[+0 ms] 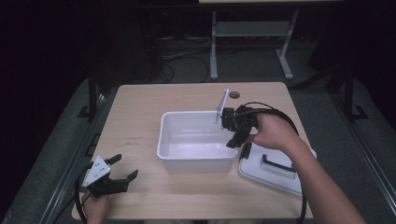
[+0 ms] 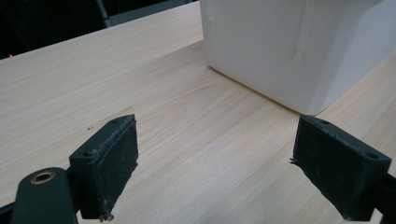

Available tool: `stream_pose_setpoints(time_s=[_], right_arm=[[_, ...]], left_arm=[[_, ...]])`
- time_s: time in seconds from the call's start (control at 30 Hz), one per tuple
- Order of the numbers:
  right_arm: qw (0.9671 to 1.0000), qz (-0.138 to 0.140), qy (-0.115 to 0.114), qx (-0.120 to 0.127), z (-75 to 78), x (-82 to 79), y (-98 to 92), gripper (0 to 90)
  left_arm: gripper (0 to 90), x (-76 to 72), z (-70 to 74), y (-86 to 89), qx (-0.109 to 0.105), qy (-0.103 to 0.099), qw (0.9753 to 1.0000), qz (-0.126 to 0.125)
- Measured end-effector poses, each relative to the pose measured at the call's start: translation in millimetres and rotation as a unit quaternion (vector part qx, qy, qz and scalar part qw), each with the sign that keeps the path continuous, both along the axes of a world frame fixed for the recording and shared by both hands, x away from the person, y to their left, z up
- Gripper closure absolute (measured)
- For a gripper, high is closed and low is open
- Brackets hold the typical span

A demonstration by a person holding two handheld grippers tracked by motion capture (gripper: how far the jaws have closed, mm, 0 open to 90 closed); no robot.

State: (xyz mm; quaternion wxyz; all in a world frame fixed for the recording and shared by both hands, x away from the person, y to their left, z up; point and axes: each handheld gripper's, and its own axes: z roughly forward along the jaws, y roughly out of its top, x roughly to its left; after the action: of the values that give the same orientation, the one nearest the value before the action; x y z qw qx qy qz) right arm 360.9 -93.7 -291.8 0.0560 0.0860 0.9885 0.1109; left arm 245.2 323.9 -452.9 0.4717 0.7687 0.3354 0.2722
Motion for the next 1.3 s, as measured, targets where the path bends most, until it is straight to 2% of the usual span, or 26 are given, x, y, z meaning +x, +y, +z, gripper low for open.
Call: stream_pose_setpoints(time_s=[0.77,1.1,1.3], right_arm=[[0.9994,-0.032,-0.009,0.003,-3.7,-5.8,-35.0,36.4],[0.9986,-0.052,-0.012,0.005,-8.6,-8.2,-54.1,34.4],[0.9980,-0.063,-0.012,0.002,-17.1,-9.1,-63.8,32.3]], left_arm=[[13.5,0.2,-0.2,0.0,0.002,0.000,1.0000,0.000],[13.5,-0.1,0.2,0.3,0.004,-0.001,1.0000,-0.001],[13.6,-0.6,0.4,0.1,0.005,-0.002,1.0000,0.000]])
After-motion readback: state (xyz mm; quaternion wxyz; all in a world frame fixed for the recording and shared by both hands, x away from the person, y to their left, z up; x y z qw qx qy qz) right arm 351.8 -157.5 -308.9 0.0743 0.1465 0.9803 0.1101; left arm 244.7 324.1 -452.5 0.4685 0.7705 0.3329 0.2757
